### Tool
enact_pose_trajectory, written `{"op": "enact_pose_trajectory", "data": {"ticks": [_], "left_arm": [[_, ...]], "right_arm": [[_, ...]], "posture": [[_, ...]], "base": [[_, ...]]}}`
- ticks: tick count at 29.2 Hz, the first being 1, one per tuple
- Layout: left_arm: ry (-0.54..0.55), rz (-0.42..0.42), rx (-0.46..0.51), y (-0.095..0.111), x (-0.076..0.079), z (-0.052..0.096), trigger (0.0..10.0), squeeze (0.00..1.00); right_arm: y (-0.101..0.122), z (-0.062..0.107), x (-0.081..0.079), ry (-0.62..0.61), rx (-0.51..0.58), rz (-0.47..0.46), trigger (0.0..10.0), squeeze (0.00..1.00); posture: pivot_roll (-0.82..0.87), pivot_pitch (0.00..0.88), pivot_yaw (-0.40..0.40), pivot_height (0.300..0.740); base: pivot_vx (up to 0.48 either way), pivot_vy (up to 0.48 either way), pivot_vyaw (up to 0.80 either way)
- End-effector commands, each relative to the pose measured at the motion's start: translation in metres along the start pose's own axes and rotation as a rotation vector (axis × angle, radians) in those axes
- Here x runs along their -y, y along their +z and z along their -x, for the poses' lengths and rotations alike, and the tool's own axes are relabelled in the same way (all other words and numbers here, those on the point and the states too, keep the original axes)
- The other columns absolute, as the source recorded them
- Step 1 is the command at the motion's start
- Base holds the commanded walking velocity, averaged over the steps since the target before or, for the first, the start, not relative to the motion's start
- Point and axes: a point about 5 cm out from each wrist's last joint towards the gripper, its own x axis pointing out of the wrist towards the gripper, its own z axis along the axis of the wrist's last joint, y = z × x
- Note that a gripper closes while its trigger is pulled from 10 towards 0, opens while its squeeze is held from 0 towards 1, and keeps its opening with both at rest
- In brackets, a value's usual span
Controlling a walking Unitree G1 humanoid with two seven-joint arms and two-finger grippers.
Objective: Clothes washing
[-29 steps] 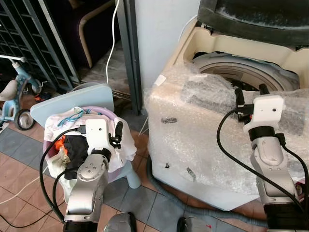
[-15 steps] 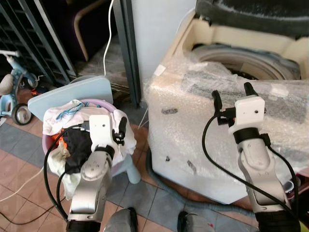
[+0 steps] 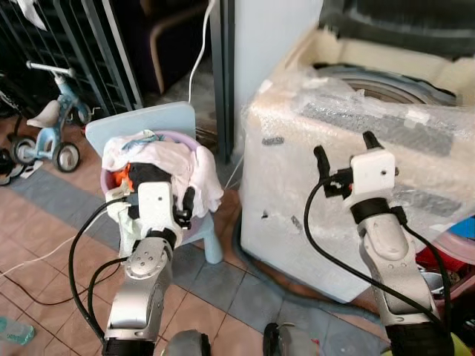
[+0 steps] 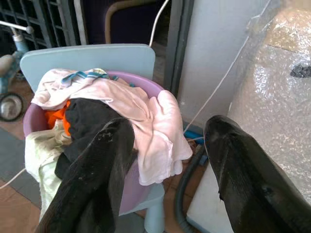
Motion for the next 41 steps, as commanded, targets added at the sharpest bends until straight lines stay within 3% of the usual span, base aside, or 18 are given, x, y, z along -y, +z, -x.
{"op": "enact_pose_trajectory", "data": {"ticks": [1,4,8,15,20,25,41], "left_arm": [[0.026,0.007,-0.039,-0.008,-0.004,0.002,10.0,0.00],[0.033,0.007,-0.050,-0.009,-0.006,0.000,10.0,0.00],[0.040,-0.007,-0.049,-0.009,-0.008,-0.001,10.0,0.00],[0.071,0.007,-0.061,-0.011,-0.017,0.000,10.0,0.00],[0.078,-0.028,-0.015,-0.007,-0.016,-0.003,10.0,0.00],[0.072,0.026,0.014,-0.006,-0.017,-0.001,10.0,0.00],[0.084,0.024,0.027,-0.005,-0.016,0.000,10.0,0.00]], "right_arm": [[-0.006,0.001,-0.003,0.013,-0.050,-0.041,10.0,0.00],[-0.018,0.004,-0.009,0.065,-0.137,-0.075,10.0,0.00],[-0.020,0.009,-0.016,0.143,-0.149,-0.072,10.0,0.00],[-0.028,0.023,-0.012,0.042,-0.209,-0.172,10.0,0.00],[-0.028,0.019,-0.017,-0.057,-0.182,-0.167,10.0,0.00],[-0.034,0.022,-0.016,-0.114,-0.217,-0.165,10.0,0.00],[-0.041,0.021,-0.015,-0.098,-0.236,-0.122,10.0,0.00]], "posture": [[-0.04,0.059,0.050,0.740],[-0.04,0.060,0.061,0.740],[-0.05,0.062,0.065,0.740],[-0.05,0.072,0.078,0.740],[-0.06,0.070,0.070,0.740],[-0.06,0.074,0.069,0.740],[-0.06,0.079,0.053,0.740]], "base": [[0.000,0.450,0.00],[0.000,0.480,0.00],[0.000,0.480,0.00],[0.000,0.480,0.00],[0.000,0.411,0.00],[0.000,0.000,0.00],[0.000,0.000,0.00]]}}
